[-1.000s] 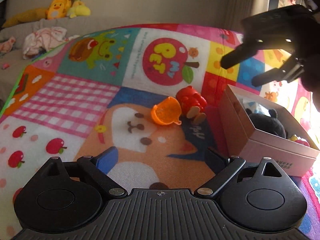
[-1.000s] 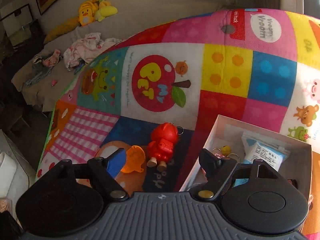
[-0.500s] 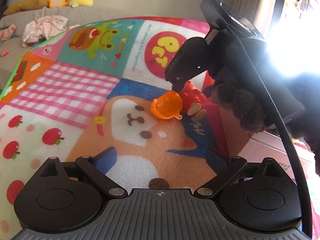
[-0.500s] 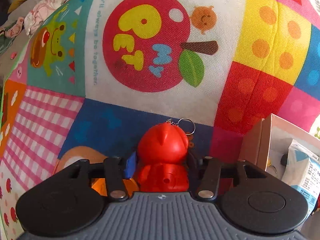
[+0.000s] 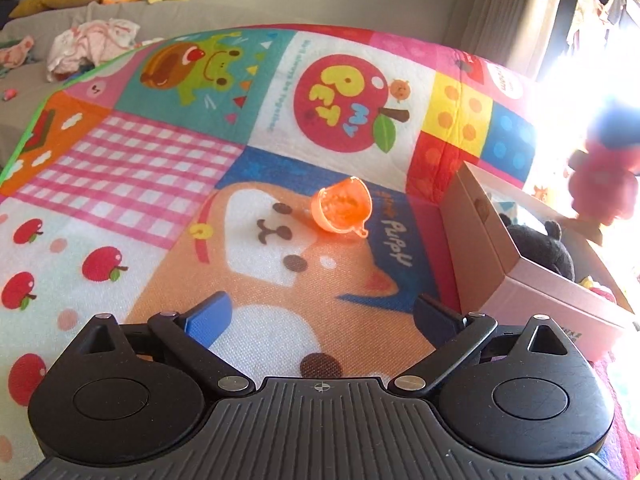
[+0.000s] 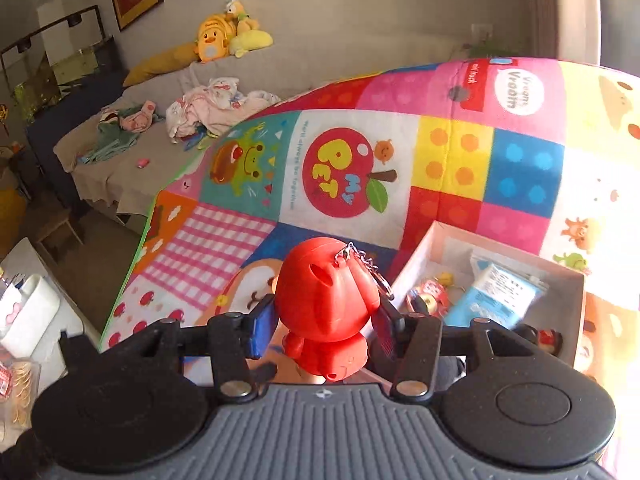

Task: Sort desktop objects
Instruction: 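Grasp the red keyring figure with the right tool and lift it, then set the red figure on the mat with right tool while left tool grasps orange cup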

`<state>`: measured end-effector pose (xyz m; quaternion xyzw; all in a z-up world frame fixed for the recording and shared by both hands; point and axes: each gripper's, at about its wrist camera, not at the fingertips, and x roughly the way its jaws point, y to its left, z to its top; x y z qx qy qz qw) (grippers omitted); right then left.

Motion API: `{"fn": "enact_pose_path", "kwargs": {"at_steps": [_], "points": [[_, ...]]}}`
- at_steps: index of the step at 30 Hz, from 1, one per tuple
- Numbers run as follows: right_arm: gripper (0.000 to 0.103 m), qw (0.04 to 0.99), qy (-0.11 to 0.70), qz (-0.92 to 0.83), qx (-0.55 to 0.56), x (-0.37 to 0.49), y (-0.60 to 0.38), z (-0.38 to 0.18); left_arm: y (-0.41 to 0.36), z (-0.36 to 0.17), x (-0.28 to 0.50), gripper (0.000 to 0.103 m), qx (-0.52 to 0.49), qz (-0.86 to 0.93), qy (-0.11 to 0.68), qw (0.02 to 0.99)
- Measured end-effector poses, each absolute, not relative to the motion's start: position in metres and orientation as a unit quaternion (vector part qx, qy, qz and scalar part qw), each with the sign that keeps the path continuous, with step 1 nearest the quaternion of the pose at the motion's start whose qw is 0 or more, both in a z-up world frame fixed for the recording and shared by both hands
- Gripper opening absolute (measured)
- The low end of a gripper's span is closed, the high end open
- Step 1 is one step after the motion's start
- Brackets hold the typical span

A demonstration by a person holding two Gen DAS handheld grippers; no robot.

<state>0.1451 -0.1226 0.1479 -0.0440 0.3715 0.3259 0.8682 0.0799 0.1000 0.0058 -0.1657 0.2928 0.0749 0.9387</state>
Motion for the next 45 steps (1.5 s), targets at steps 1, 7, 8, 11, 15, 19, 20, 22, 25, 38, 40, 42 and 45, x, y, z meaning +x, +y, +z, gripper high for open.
{"fn": "enact_pose_path", "kwargs": {"at_steps": [1,7,8,11,15,19,20,22,25,38,40,42,45], "points": [[0.051,0.865,0.384,0.32,-0.041,0.136,-0.138,0.143,0.099,0.006,0.08,0.101,-0.164,0.075,0.293,0.939],[0.051,0.846,0.456,0.274,-0.018,0.109,-0.195,0.082,0.094,0.006,0.082,0.101,-0.149,0.083,0.3,0.939],[0.051,0.847,0.459,0.267,-0.016,0.109,-0.199,0.074,0.093,0.006,0.083,0.101,-0.145,0.085,0.301,0.939],[0.051,0.862,0.44,0.25,-0.004,0.109,-0.212,0.055,0.09,0.006,0.085,0.101,-0.132,0.093,0.307,0.938],[0.074,0.883,0.403,0.239,0.01,0.105,-0.226,0.051,0.086,0.007,0.088,0.101,-0.117,0.1,0.316,0.936],[0.089,0.901,0.362,0.236,0.037,0.09,-0.246,0.044,0.081,0.01,0.092,0.101,-0.094,0.099,0.314,0.94],[0.092,0.904,0.355,0.234,0.044,0.085,-0.251,0.04,0.079,0.011,0.095,0.101,-0.086,0.099,0.31,0.942],[0.1,0.902,0.354,0.24,0.058,0.078,-0.258,0.031,0.073,0.015,0.104,0.101,-0.06,0.106,0.301,0.946],[0.1,0.9,0.357,0.242,0.064,0.069,-0.261,0.018,0.065,0.021,0.129,0.098,-0.02,0.113,0.291,0.95],[0.103,0.905,0.352,0.22,0.096,0.066,-0.27,0.002,0.058,0.009,0.187,0.058,0.033,0.144,0.312,0.939],[0.103,0.905,0.352,0.22,0.096,0.066,-0.27,0.002,0.056,0.011,0.177,0.058,0.029,0.133,0.312,0.94],[0.103,0.905,0.352,0.219,0.095,0.066,-0.269,0.002,0.051,0.014,0.16,0.058,0.024,0.113,0.311,0.943],[0.103,0.906,0.352,0.217,0.09,0.066,-0.268,0.002,0.038,0.024,0.118,0.058,0.0,0.051,0.312,0.949]]}}
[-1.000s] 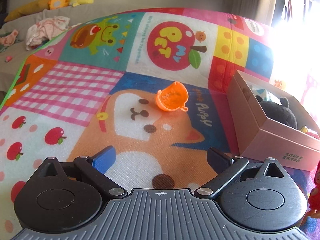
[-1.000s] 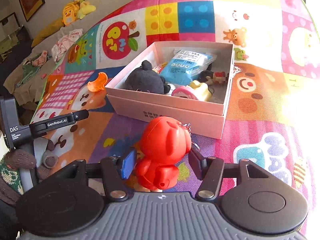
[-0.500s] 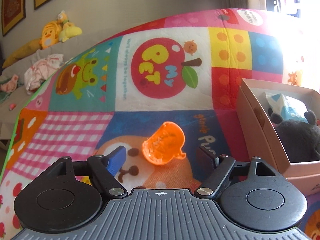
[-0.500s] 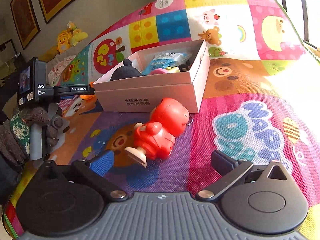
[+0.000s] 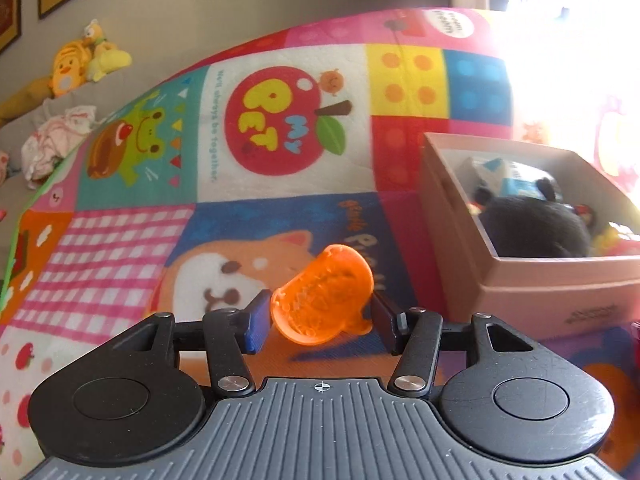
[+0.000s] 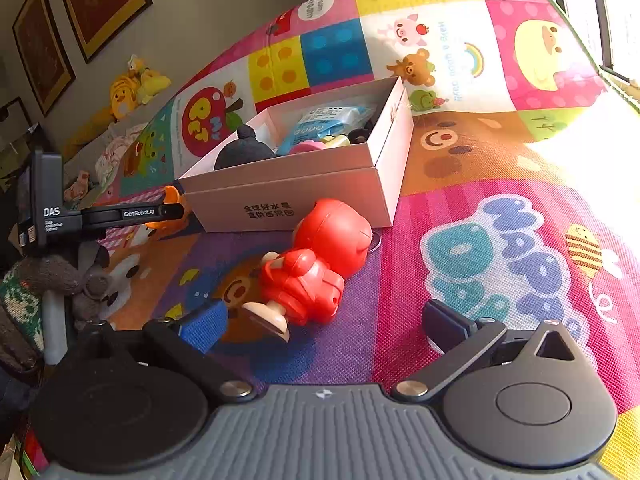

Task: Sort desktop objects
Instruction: 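Set the red figure on the mat with right tool while left tool grasps orange cup, then carry the orange cup with the left tool and set it on the mat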

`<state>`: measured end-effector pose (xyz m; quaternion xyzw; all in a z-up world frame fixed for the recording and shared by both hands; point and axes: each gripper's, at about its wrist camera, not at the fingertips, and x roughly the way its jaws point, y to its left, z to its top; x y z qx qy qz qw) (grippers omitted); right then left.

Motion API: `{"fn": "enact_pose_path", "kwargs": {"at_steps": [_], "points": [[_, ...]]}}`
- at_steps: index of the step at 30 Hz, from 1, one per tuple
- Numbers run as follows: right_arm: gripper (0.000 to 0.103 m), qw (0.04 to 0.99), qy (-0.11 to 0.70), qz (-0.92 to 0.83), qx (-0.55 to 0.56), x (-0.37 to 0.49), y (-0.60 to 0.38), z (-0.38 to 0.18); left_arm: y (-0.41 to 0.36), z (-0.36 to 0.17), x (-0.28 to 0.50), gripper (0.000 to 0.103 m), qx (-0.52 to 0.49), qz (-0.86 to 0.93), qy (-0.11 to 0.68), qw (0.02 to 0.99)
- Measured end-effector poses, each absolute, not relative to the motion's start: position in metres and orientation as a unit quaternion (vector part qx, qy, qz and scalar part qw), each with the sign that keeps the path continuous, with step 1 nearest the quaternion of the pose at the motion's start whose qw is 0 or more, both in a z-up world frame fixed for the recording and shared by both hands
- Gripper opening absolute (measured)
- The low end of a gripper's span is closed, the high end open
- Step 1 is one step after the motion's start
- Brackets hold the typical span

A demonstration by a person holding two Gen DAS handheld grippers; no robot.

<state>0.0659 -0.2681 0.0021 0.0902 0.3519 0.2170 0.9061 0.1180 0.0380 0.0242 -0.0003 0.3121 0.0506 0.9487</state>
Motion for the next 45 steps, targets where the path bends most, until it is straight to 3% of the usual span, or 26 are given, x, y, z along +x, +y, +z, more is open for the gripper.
{"fn": "enact_pose_path", "kwargs": {"at_steps": [7,11,17,26,45], "points": [[0.103,0.909,0.353,0.21,0.072,0.065,-0.262,0.002,0.003,0.027,0.039,0.06,-0.016,-0.062,0.328,0.943],[0.103,0.909,0.355,0.207,0.064,0.066,-0.26,0.002,-0.005,0.021,0.027,0.082,-0.035,-0.073,0.34,0.937],[0.103,0.912,0.364,0.192,0.001,0.064,-0.242,0.0,-0.007,0.018,0.023,0.093,-0.06,-0.1,0.35,0.93],[0.103,0.908,0.372,0.182,-0.069,0.062,-0.225,-0.003,0.001,0.014,0.028,0.099,-0.074,-0.084,0.355,0.928],[0.103,0.908,0.371,0.181,-0.069,0.062,-0.225,-0.003,0.048,0.008,0.033,0.103,-0.02,0.053,0.361,0.931]]}}
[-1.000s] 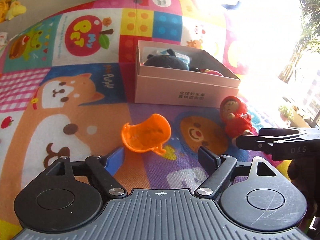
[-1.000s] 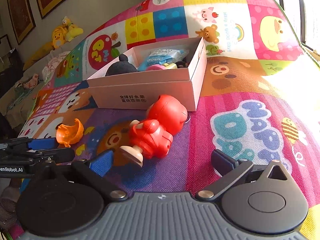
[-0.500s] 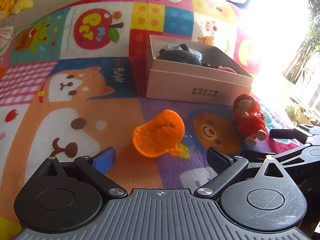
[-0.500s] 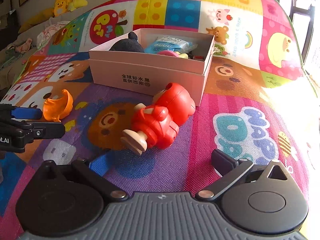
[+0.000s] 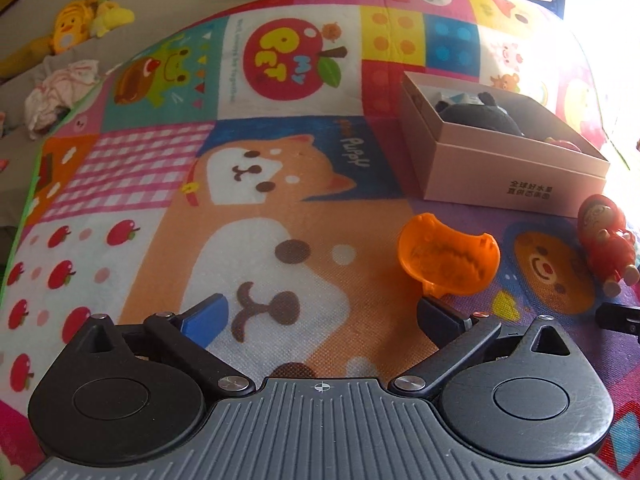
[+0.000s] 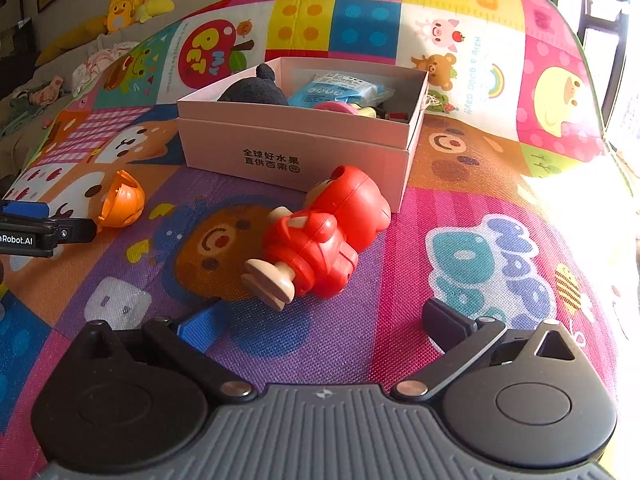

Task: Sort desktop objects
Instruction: 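Carry the orange cup with the left tool and set it on the mat, then nudge the orange cup along the mat with the left tool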

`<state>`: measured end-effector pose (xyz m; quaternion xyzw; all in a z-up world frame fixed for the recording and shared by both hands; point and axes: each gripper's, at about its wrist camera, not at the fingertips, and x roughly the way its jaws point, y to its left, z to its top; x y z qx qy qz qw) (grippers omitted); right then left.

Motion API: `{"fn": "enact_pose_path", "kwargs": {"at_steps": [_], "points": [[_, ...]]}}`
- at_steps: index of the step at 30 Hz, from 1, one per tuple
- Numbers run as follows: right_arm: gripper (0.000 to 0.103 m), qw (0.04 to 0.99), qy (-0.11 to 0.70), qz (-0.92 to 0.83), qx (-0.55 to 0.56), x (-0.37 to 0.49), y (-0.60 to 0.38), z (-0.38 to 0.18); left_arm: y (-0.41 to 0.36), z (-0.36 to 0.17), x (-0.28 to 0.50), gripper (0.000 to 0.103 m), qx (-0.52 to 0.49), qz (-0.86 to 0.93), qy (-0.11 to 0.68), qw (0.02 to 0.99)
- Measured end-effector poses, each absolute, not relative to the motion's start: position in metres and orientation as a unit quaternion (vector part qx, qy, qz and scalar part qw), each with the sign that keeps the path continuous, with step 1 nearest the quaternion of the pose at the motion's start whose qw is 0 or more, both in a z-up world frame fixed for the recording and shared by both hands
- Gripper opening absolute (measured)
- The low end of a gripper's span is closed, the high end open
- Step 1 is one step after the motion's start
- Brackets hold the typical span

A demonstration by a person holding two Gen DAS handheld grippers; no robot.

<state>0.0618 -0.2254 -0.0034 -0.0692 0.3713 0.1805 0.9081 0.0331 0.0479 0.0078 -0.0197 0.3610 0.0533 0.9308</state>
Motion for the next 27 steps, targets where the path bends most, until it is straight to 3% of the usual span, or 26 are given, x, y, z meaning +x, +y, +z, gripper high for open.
{"fn": "enact_pose_path", "kwargs": {"at_steps": [27], "points": [[0.103,0.908,0.371,0.181,-0.07,0.063,-0.225,-0.003,-0.012,0.015,0.062,0.103,-0.087,-0.096,0.341,0.931]]}}
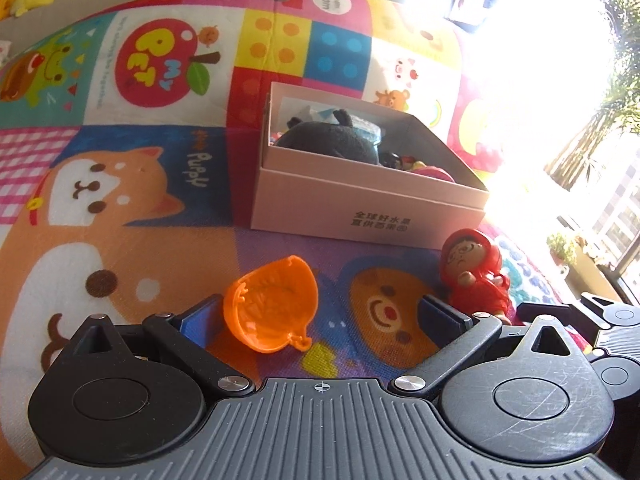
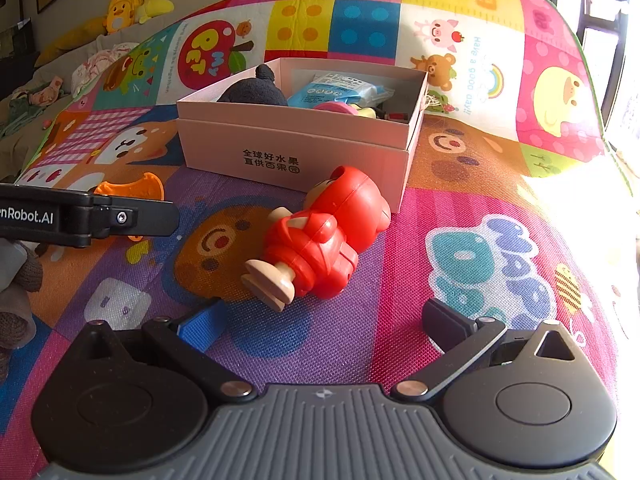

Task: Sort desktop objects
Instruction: 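Nudge the orange cup along the mat with the left tool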

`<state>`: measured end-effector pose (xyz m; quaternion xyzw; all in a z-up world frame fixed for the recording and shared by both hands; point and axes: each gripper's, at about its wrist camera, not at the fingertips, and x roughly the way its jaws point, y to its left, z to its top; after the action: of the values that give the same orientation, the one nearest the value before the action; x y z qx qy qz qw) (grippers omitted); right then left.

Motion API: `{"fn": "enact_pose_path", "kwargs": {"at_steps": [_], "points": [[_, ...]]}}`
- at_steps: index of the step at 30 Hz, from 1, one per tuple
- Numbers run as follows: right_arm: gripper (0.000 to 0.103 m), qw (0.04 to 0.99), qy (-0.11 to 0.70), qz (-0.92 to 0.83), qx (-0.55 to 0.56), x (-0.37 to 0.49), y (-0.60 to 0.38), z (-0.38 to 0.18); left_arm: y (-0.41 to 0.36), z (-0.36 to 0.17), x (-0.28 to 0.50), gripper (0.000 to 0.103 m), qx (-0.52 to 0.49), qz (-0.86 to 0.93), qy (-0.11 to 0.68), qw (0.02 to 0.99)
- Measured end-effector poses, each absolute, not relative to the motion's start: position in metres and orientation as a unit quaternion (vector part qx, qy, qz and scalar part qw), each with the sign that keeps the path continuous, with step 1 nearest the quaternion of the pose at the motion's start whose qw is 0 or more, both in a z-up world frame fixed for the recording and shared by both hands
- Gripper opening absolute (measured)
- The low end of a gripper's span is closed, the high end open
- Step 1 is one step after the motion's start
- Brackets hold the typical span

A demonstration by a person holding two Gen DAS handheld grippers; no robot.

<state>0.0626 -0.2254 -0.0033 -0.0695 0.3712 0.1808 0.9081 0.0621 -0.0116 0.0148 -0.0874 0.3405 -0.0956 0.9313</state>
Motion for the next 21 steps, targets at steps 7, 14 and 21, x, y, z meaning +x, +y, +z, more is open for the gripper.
{"fn": "enact_pose_path", "kwargs": {"at_steps": [7,14,21], "points": [[0.103,0.908,0.371,0.181,-0.07,0.063,-0.225,-0.003,-0.016,0.015,0.061,0.103,-0.015,-0.048,0.337,0.94],[0.103,0.908,0.371,0.181,-0.07,0.063,-0.225,-0.003,-0.007,0.012,0.055,0.103,0.024,-0.016,0.332,0.943],[0.103,0.908,0.371,0.181,-0.07,0.063,-0.225,-0.003,0.012,0.008,0.046,0.103,0.05,0.025,0.335,0.94]]}}
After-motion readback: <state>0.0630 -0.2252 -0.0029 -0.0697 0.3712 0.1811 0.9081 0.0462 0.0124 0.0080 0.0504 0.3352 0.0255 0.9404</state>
